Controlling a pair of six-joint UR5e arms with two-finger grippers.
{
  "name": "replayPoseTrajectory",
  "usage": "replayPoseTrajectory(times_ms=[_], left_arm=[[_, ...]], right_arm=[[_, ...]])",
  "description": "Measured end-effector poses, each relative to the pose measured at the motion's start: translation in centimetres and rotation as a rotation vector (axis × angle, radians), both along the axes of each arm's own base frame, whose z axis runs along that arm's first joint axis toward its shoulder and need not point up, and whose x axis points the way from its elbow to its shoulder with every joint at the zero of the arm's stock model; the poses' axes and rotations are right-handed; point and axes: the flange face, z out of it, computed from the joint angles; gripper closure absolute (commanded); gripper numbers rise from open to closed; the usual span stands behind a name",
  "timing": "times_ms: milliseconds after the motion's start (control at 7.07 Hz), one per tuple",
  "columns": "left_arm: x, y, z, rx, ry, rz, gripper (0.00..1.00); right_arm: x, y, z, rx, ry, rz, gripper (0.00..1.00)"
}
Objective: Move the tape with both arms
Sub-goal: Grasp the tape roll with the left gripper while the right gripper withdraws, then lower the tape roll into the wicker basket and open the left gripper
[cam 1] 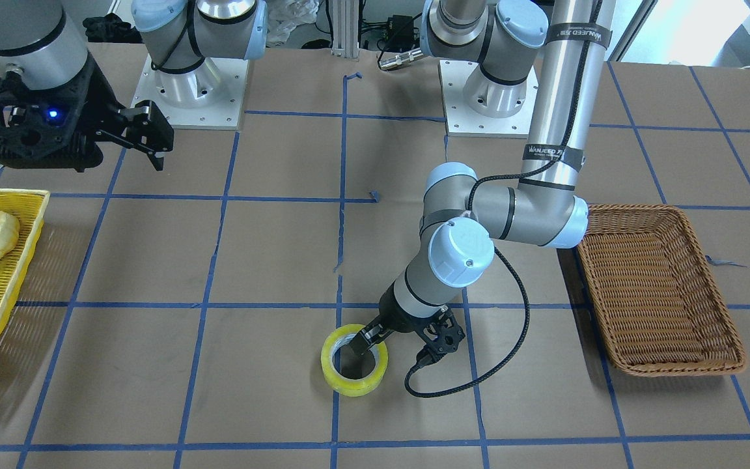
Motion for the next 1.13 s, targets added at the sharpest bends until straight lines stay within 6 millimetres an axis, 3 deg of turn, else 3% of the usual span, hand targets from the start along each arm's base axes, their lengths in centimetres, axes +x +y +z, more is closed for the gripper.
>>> replayPoseTrajectory(times_ms=[283, 424, 566, 848, 1131], left_arm=[[-0.5, -0.2, 0.5, -0.025, -0.037, -0.019, 1.00], [-0.3, -0.8, 1.9, -0.070, -0.065, -0.082, 1.00], [1.2, -1.8, 3.7, -0.110, -0.100, -0.222, 1.00], [9.5, -3.4, 7.8, -0.090, -0.129, -0.423, 1.00], [18.2, -1.9, 10.6, -0.025, -0.157, -0.661, 1.00]], right_arm=[[1.5, 0.7, 0.6, -0.022, -0.009, 0.017, 0.00], [1.6, 0.8, 0.8, -0.027, -0.010, 0.015, 0.00], [1.6, 0.9, 0.9, -0.031, -0.010, 0.007, 0.00], [1.7, 1.2, 1.3, -0.040, -0.010, -0.013, 0.00], [1.7, 1.4, 1.5, -0.043, -0.007, -0.017, 0.00]])
